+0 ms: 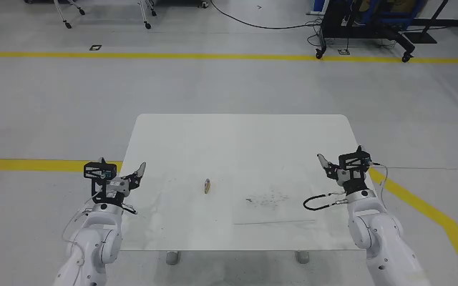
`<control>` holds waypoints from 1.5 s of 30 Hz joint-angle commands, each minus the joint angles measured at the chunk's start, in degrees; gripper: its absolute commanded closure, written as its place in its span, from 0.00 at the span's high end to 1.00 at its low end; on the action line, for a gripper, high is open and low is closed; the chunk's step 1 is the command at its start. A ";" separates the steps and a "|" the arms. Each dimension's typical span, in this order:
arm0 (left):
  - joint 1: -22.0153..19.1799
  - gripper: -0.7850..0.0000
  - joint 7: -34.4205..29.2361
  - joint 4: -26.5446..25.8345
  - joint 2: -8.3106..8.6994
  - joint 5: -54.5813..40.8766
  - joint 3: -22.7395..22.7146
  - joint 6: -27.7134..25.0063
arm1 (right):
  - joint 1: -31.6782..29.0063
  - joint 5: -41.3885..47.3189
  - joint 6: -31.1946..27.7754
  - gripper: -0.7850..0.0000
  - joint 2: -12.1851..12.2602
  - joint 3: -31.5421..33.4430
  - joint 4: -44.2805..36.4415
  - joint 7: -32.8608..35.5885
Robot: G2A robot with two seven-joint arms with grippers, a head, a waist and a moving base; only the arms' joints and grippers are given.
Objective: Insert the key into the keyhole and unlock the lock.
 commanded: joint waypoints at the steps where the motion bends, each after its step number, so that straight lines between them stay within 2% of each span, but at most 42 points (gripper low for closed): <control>1: 0.00 1.00 0.00 0.00 0.00 0.00 0.00 0.00 | 0.00 0.00 0.00 1.00 0.00 0.00 0.00 0.00; 5: 0.00 1.00 0.00 0.00 0.00 0.00 0.00 0.00 | 0.03 -0.10 -0.25 1.00 0.00 -0.13 0.01 0.01; 8: 0.00 1.00 0.00 0.00 0.00 0.00 0.00 0.00 | 1.31 -2.36 -3.05 1.00 0.05 -1.77 1.14 1.33; 12: 0.00 1.00 0.00 0.00 0.00 0.00 0.00 0.00 | 4.92 -1.21 -9.63 1.00 -0.14 -5.72 4.26 3.29; 17: 0.00 1.00 0.00 0.00 0.00 0.00 0.00 0.00 | 8.68 -3.54 -12.80 1.00 -0.66 -11.71 7.21 4.47; 30: 0.00 1.00 0.00 0.00 0.00 0.00 0.00 0.00 | 10.06 -1.61 -14.27 1.00 -0.92 -13.28 8.95 5.99; 34: 0.00 1.00 0.00 0.00 0.00 0.00 0.00 0.00 | 12.50 2.13 -23.11 1.00 -1.01 -15.63 11.72 7.28; 40: 0.00 1.00 0.00 0.00 0.00 0.00 0.00 0.00 | 19.16 11.36 -44.43 1.00 -0.88 -19.06 21.12 10.65; 44: 0.00 1.00 0.00 0.00 0.00 0.00 0.00 0.00 | 23.30 13.80 -52.07 1.00 -0.95 -21.39 26.24 12.82; 45: 0.00 1.00 0.00 0.00 0.00 0.00 0.00 0.00 | 24.14 14.29 -53.65 0.87 -0.94 -21.73 27.32 12.99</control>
